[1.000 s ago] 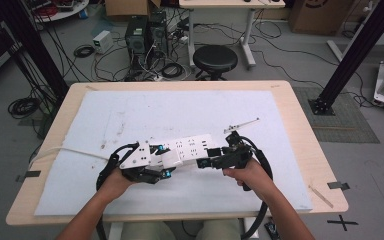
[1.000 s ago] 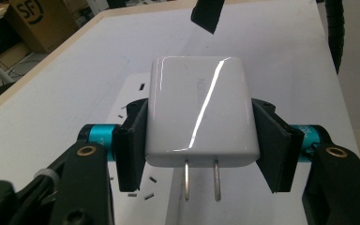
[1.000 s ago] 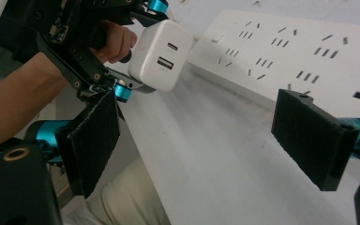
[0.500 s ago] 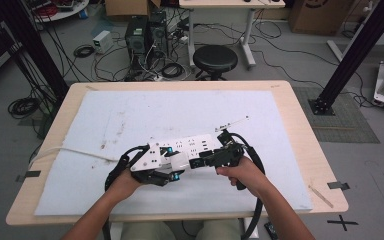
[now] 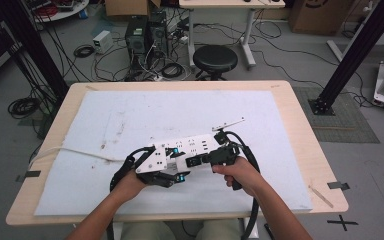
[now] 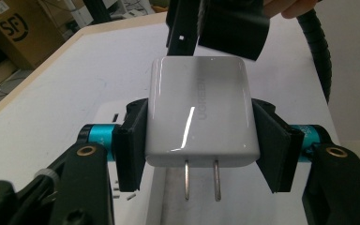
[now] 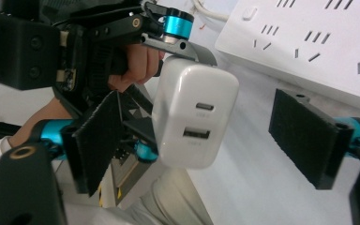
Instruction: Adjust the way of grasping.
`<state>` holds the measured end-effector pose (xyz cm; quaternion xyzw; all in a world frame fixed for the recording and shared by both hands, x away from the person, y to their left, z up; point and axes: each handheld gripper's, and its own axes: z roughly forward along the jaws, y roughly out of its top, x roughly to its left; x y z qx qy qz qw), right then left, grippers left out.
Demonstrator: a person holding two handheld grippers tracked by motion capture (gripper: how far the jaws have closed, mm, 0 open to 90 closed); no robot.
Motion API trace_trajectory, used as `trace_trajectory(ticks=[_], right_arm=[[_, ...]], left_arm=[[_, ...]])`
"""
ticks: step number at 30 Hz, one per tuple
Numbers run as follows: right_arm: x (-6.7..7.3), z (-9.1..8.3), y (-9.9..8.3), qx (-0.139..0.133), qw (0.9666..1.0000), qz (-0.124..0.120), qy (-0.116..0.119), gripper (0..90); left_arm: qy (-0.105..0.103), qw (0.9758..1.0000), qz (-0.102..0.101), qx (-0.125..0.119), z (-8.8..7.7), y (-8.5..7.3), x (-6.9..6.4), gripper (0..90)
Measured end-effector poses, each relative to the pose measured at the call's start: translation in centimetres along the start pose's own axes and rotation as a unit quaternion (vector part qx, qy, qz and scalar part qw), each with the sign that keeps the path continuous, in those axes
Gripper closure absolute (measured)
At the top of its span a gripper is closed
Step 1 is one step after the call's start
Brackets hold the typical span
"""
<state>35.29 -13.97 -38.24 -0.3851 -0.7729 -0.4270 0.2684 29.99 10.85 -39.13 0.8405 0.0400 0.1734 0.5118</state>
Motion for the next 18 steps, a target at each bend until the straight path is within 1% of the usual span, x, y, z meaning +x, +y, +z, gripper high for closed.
trace_trajectory(ticks=[2,4,5,7,8,9,10,11,12,13,14,15,16,18], right_arm=[[-0.2,0.2,0.0,0.003,0.9999,0.006,0.011,26.0],[-0.2,0.5,0.0,0.011,0.9998,0.011,0.010,28.3],[-0.3,0.5,0.0,0.012,0.9998,0.011,0.013,31.2],[-0.4,0.6,0.0,0.007,0.9994,0.018,0.029,35.3],[-0.4,0.6,0.0,0.007,0.9994,0.018,0.029,35.3],[-0.4,0.6,-0.1,0.003,0.9993,0.020,0.031,36.8],[-0.6,0.6,-0.1,0.003,0.9991,0.026,0.032,40.3],[-0.7,0.6,-0.1,0.003,0.9991,0.026,0.034,42.2],[-0.7,0.6,-0.1,0.003,0.9991,0.026,0.034,42.2],[-1.0,0.7,-0.2,0.006,0.9983,0.037,0.045,48.4],[-1.0,0.7,-0.2,0.006,0.9983,0.037,0.045,48.4],[-1.1,0.8,-0.3,0.005,0.9975,0.039,0.058,54.0],[-1.2,0.8,-0.3,0.005,0.9975,0.039,0.060,56.7],[-1.2,0.8,-0.3,0.005,0.9973,0.037,0.063,58.4]], left_arm=[[0.002,1.0000,0.000,-0.003,0.0,0.0,-0.1,42.6],[0.002,1.0000,0.001,-0.005,0.1,0.1,-0.1,42.5],[0.002,1.0000,0.003,-0.007,0.1,0.1,-0.2,42.6],[0.001,1.0000,0.007,-0.006,0.1,0.2,-0.2,42.6],[0.001,1.0000,0.007,-0.006,0.1,0.2,-0.2,42.6],[0.000,0.9999,0.012,-0.005,0.2,0.2,-0.3,42.6],[0.000,0.9999,0.011,-0.006,0.2,0.2,-0.3,42.6],[0.000,0.9999,0.010,-0.006,0.3,0.2,-0.3,42.6],[0.000,0.9999,0.010,-0.006,0.3,0.2,-0.3,42.5],[0.000,0.9999,0.011,-0.006,0.3,0.2,-0.3,42.5],[0.000,0.9999,0.011,-0.006,0.3,0.2,-0.3,42.6],[-0.001,0.9999,0.011,-0.004,0.3,0.2,-0.3,42.5],[0.000,0.9999,0.012,-0.003,0.3,0.2,-0.3,42.5],[0.000,0.9999,0.013,0.000,0.4,0.2,-0.3,42.5]])
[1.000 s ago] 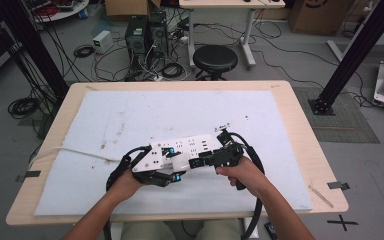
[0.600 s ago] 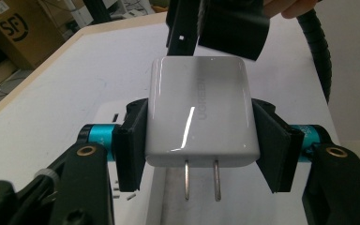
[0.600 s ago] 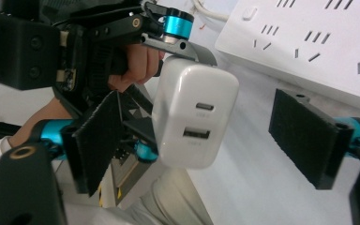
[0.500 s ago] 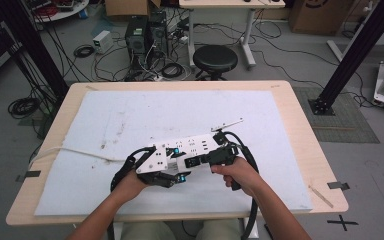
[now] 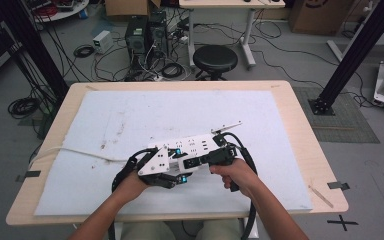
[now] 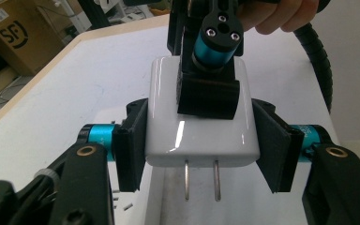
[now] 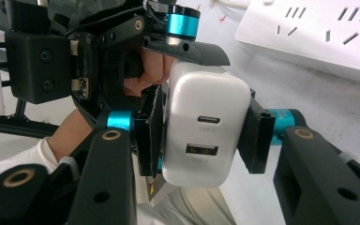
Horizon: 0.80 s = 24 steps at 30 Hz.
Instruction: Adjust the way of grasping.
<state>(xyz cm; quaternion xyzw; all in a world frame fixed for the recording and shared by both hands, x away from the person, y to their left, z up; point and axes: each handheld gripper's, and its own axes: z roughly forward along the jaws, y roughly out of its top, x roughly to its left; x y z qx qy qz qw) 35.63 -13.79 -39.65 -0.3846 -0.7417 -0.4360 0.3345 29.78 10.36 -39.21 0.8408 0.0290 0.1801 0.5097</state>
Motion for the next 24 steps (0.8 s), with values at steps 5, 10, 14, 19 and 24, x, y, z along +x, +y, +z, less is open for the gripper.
trace_trajectory(ticks=[5,10,14,19,24], right_arm=[[-0.2,-0.1,-0.1,0.004,0.9997,0.010,-0.020,62.7],[-0.2,-1.2,-0.3,-0.033,0.9978,-0.014,-0.056,63.1],[-0.2,-2.8,-0.8,-0.075,0.9907,-0.043,-0.106,63.2],[0.3,-4.1,-1.4,-0.092,0.9763,-0.093,-0.172,63.2],[0.4,-4.9,-2.0,-0.100,0.9685,-0.115,-0.197,63.2]], left_arm=[[0.006,0.9994,-0.033,0.005,0.3,-0.3,-0.1,33.6],[0.027,0.9967,-0.075,0.014,-0.4,-1.0,0.4,23.8],[0.052,0.9924,-0.112,0.003,-1.5,-2.0,0.8,23.8],[0.089,0.9840,-0.154,-0.010,-2.7,-3.2,1.5,23.7],[0.149,0.9721,-0.181,-0.003,-3.8,-4.3,1.8,23.6]])
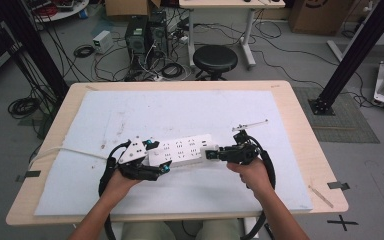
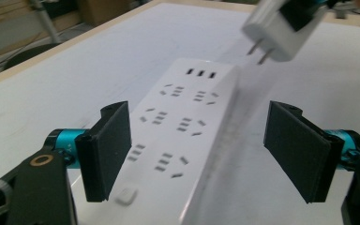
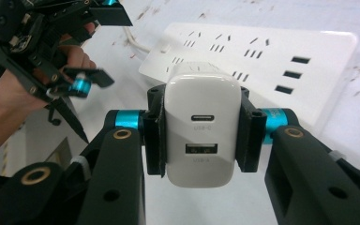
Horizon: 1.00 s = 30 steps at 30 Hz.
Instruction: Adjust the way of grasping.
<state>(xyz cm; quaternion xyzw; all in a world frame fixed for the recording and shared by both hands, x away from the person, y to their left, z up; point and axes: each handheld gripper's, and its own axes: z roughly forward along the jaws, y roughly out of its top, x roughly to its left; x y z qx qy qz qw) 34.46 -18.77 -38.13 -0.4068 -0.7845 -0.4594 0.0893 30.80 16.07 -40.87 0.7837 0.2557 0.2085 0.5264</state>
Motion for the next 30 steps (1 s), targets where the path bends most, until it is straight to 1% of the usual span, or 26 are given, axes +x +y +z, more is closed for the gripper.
trace_trajectory(ticks=[2,3,5,6,9,10,12,15,16,19,20,23,25,27,30], right_arm=[[0.1,-0.3,-0.1,0.000,0.9999,-0.013,-0.008,63.2],[0.1,-0.4,-0.2,0.000,0.9996,-0.022,-0.018,63.2],[0.1,-0.6,-0.3,0.006,0.9989,-0.031,-0.034,63.2],[0.1,-0.7,-0.3,0.003,0.9985,-0.036,-0.042,63.2],[-0.1,-1.3,-0.6,0.004,0.9975,-0.035,-0.061,63.2],[-0.3,-1.5,-0.7,0.001,0.9969,-0.040,-0.068,63.2],[-0.4,-2.0,-0.8,0.002,0.9962,-0.039,-0.078,63.2],[-0.4,-2.8,-1.0,0.000,0.9943,-0.051,-0.093,63.2],[-0.4,-3.0,-1.0,0.002,0.9939,-0.051,-0.098,63.2],[-0.3,-3.6,-0.9,0.009,0.9911,-0.065,-0.116,63.2],[-0.3,-3.6,-0.9,0.009,0.9911,-0.065,-0.116,63.2],[-0.4,-4.1,-0.7,0.027,0.9862,-0.088,-0.138,63.2],[-0.3,-4.3,-0.5,0.036,0.9843,-0.100,-0.142,63.2],[-0.3,-4.4,-0.4,0.043,0.9833,-0.109,-0.139,63.2],[-0.3,-4.5,0.0,0.060,0.9795,-0.129,-0.143,63.2]], left_arm=[[0.015,0.9998,-0.012,-0.006,-0.3,-0.4,0.3,23.5],[0.019,0.9997,-0.016,-0.006,-0.5,-0.6,0.5,23.5],[0.029,0.9992,-0.024,-0.008,-0.8,-0.8,0.7,23.5],[0.034,0.9990,-0.027,-0.010,-1.0,-0.8,0.9,23.5],[0.046,0.9982,-0.036,-0.014,-1.6,-0.9,1.3,23.5],[0.047,0.9980,-0.040,-0.016,-1.7,-0.9,1.3,23.5],[0.056,0.9972,-0.046,-0.018,-2.2,-0.9,1.6,23.5],[0.064,0.9963,-0.053,-0.022,-2.9,-0.9,1.8,23.6],[0.067,0.9961,-0.053,-0.022,-3.2,-0.9,1.9,23.5],[0.076,0.9950,-0.060,-0.025,-4.0,-1.1,2.2,23.5],[0.076,0.9950,-0.060,-0.025,-4.0,-1.1,2.2,23.6],[0.079,0.9944,-0.064,-0.027,-4.5,-1.3,2.5,23.6],[0.082,0.9938,-0.068,-0.032,-4.7,-1.3,2.7,23.5],[0.082,0.9936,-0.070,-0.035,-4.8,-1.2,2.7,23.5],[0.077,0.9940,-0.066,-0.040,-5.0,-1.1,2.8,23.5]])
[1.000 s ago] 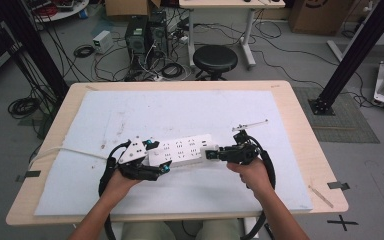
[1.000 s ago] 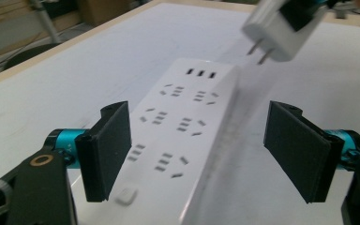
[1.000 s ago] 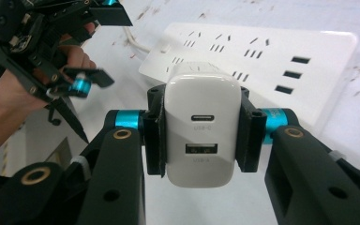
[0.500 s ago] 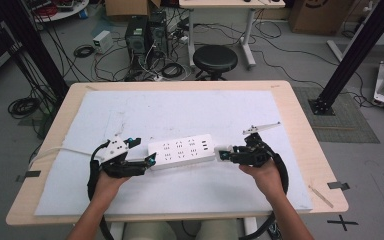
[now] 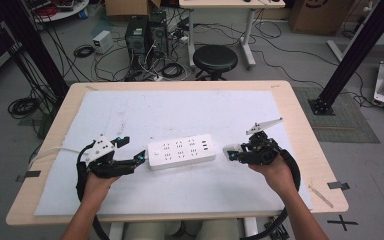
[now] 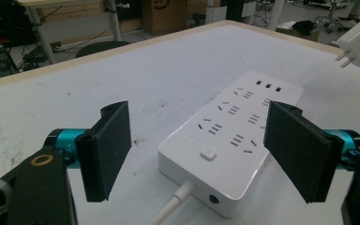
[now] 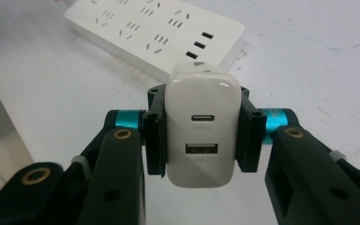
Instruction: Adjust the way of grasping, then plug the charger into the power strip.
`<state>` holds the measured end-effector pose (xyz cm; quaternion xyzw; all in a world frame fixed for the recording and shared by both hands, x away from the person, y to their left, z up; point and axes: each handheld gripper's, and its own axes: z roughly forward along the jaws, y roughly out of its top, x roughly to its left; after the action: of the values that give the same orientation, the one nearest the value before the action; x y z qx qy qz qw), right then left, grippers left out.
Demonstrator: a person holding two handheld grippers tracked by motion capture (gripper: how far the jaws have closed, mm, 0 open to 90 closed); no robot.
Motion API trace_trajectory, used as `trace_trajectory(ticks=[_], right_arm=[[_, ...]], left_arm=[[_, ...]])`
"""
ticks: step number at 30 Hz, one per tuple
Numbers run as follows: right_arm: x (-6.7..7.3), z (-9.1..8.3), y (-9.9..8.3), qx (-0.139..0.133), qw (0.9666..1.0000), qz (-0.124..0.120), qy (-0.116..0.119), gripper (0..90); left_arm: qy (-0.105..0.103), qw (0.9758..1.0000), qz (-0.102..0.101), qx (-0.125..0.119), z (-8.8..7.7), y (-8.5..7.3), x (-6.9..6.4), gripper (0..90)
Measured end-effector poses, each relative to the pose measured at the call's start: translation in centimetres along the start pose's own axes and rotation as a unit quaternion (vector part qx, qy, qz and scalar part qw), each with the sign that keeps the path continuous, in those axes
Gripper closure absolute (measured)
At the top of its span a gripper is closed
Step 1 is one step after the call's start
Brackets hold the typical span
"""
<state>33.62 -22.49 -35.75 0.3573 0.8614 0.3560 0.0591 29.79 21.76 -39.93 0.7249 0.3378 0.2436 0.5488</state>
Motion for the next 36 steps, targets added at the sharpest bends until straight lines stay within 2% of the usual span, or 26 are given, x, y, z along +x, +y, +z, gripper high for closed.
trace_trajectory(ticks=[9,14,17,19,20,21,27,30,35,36], right_arm=[[-0.4,0.0,0.8,0.008,0.9998,-0.020,0.001,63.2],[-0.4,-0.1,1.4,0.028,0.9984,-0.048,-0.009,63.2],[-0.2,0.0,1.8,0.053,0.9955,-0.078,-0.015,63.2],[-0.2,0.0,2.0,0.057,0.9950,-0.081,-0.014,63.2],[-0.1,0.2,2.4,0.072,0.9925,-0.098,-0.015,63.2],[-0.1,0.3,2.6,0.077,0.9916,-0.103,-0.014,63.2],[0.2,0.9,3.2,0.090,0.9892,-0.115,-0.015,63.2],[0.4,1.1,3.4,0.098,0.9869,-0.127,-0.019,63.2],[1.0,1.3,4.5,0.126,0.9771,-0.167,-0.040,63.2],[1.1,1.4,4.8,0.128,0.9762,-0.171,-0.038,63.2]], left_arm=[[0.001,1.0000,-0.009,-0.003,-0.6,-0.5,0.7,23.5],[0.007,0.9998,-0.018,-0.008,-0.8,-0.8,1.2,23.5],[0.009,0.9997,-0.022,-0.010,-0.9,-1.0,1.4,23.6],[0.010,0.9996,-0.023,-0.010,-0.9,-1.1,1.4,23.5],[0.009,0.9996,-0.026,-0.011,-0.8,-1.2,1.5,23.5],[0.009,0.9996,-0.026,-0.009,-0.8,-1.2,1.5,23.5],[0.008,0.9995,-0.029,-0.011,-0.8,-1.3,1.6,23.5],[0.008,0.9995,-0.029,-0.012,-0.9,-1.4,1.7,23.5],[0.008,0.9994,-0.031,-0.014,-0.9,-1.5,1.8,23.5],[0.007,0.9994,-0.031,-0.014,-0.9,-1.5,1.8,23.5]])
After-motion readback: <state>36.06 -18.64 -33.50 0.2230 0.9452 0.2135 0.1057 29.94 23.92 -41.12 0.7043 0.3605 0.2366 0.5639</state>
